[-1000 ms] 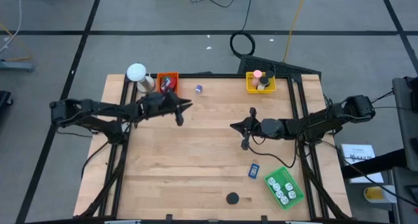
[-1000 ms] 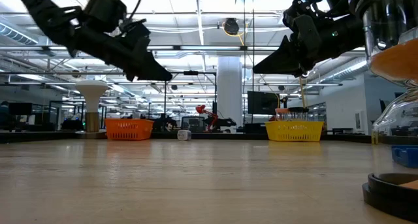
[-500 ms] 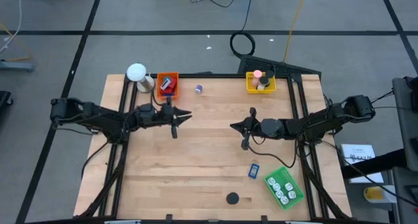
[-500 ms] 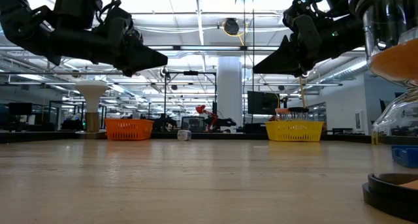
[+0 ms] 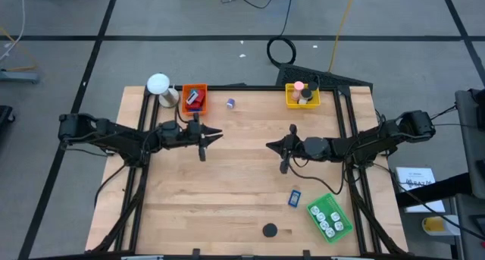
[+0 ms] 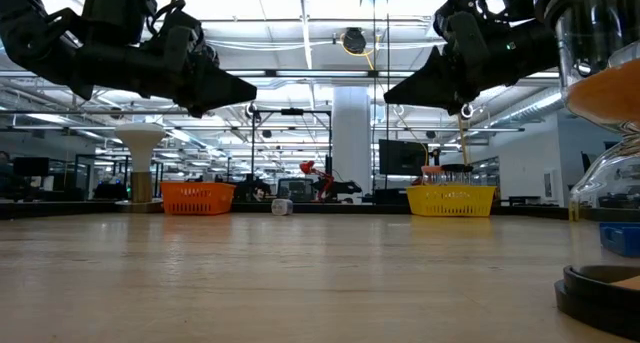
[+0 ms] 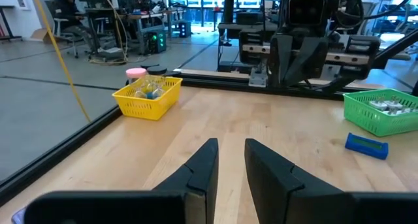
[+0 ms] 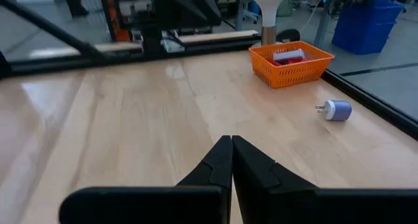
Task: Pick & Place Office items
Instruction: Put the orange hourglass into the yellow bin
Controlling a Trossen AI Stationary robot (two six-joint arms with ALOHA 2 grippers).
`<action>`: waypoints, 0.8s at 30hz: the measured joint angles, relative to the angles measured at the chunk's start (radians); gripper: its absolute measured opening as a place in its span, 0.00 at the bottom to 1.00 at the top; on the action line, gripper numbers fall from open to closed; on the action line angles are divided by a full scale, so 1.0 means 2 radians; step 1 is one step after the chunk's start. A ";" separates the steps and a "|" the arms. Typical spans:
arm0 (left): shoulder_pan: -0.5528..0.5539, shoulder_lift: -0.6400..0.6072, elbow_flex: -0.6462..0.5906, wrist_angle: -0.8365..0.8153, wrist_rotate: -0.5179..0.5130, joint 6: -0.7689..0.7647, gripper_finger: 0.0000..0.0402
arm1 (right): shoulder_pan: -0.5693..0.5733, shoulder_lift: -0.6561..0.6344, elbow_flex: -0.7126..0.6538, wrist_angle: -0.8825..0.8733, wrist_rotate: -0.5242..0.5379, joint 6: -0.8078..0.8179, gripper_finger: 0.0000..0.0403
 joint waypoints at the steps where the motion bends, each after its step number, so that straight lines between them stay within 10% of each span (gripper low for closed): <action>1: 0.000 0.000 0.000 0.000 0.000 0.000 0.19 | 0.000 0.000 0.000 0.003 0.000 0.008 0.01; 7: 0.000 0.000 0.000 0.001 0.000 0.000 0.19 | 0.025 -0.006 0.035 -0.046 -0.052 0.039 0.00; 16: 0.000 0.000 0.000 0.001 0.000 0.000 0.19 | 0.162 0.043 0.265 -0.522 0.078 0.179 0.01; 24: 0.000 0.000 0.000 0.001 0.000 0.000 0.19 | 0.232 0.115 0.368 -0.627 -0.006 0.260 0.16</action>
